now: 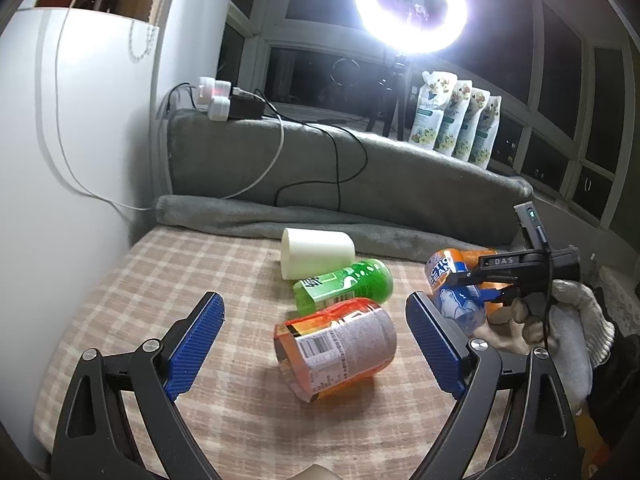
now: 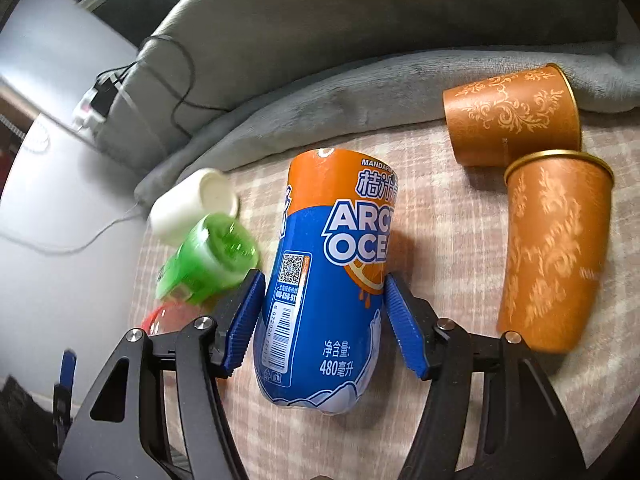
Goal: Flip cup upright
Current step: 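Move the right tool to the blue ARCTIC OCEAN bottle and close on it, then lift the bottle with the right tool and carry it toward the left tool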
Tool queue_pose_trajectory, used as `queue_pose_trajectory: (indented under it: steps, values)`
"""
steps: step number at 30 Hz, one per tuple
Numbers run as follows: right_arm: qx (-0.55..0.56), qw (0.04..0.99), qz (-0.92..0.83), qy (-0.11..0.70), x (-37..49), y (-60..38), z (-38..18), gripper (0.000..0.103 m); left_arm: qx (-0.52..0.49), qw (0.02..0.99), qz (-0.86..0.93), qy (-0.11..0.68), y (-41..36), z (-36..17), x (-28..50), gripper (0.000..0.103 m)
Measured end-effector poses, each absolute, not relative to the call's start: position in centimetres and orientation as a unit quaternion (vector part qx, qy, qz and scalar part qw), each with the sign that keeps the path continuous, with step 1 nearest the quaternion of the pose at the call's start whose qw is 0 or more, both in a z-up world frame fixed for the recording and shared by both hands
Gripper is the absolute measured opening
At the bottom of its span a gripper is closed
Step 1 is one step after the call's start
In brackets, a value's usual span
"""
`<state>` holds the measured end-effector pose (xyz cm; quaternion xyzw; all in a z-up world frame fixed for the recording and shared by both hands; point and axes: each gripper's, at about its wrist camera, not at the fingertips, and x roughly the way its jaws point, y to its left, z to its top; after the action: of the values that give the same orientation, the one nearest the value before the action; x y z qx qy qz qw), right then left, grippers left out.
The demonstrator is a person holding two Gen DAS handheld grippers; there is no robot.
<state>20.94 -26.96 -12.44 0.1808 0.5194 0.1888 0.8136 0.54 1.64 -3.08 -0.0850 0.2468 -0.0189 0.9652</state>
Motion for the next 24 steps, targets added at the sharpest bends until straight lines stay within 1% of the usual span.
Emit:
queue_pose_trajectory:
  steps: [12,24]
  values:
    - [0.157,0.806,0.212,0.53,13.6,-27.1,-12.8,0.064,-0.098,0.95,-0.082,0.285,-1.3,-3.9,1.7,0.092]
    - [0.121,0.82,0.204,0.521,10.5,-26.2,-12.4,0.066,-0.102,0.933,-0.133,0.319,-3.9,-4.2,3.1,0.092]
